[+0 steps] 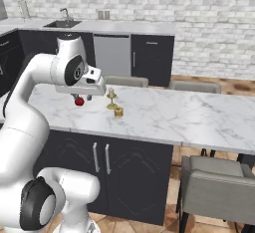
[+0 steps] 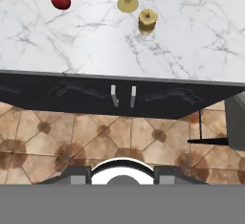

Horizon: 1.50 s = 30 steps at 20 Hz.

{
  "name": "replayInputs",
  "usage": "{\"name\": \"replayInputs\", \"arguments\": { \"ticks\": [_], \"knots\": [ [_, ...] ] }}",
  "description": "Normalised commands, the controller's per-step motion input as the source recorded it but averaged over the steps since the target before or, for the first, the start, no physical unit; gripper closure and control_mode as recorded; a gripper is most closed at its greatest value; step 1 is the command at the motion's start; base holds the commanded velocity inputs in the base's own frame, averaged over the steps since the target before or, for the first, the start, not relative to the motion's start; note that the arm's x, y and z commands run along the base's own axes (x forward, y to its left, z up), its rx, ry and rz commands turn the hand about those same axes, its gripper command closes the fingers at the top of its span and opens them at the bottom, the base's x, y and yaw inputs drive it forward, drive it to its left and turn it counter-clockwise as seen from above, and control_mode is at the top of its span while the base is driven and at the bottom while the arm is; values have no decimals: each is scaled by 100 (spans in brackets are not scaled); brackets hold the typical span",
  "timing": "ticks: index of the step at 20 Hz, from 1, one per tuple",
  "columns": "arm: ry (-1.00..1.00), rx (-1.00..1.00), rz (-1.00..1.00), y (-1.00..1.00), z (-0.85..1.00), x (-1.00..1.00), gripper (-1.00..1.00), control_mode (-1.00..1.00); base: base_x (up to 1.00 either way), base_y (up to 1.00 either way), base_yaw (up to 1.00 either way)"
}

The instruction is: Pick the candle and candle from the dining table and place them in the open cabinet. Close the cabinet after placing the objects.

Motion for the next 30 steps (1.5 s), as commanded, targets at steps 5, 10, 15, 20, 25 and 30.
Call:
{"name": "replayInputs", "arguments": {
  "ticks": [5,10,15,20,25,30],
  "knots": [
    [-5,0,-1,-14,-5,-5,-100,-100,0,0,0],
    [-3,0,-1,-21,-17,-7,-100,-100,0,0,0],
    [-8,0,0,-11,-19,0,-100,-100,0,0,0],
    [-10,0,0,0,-28,8,-100,-100,0,0,0],
    [-4,0,2,0,-32,26,-100,-100,0,0,0],
    [1,-1,2,0,-25,42,-100,-100,0,0,0]
  ]
}}
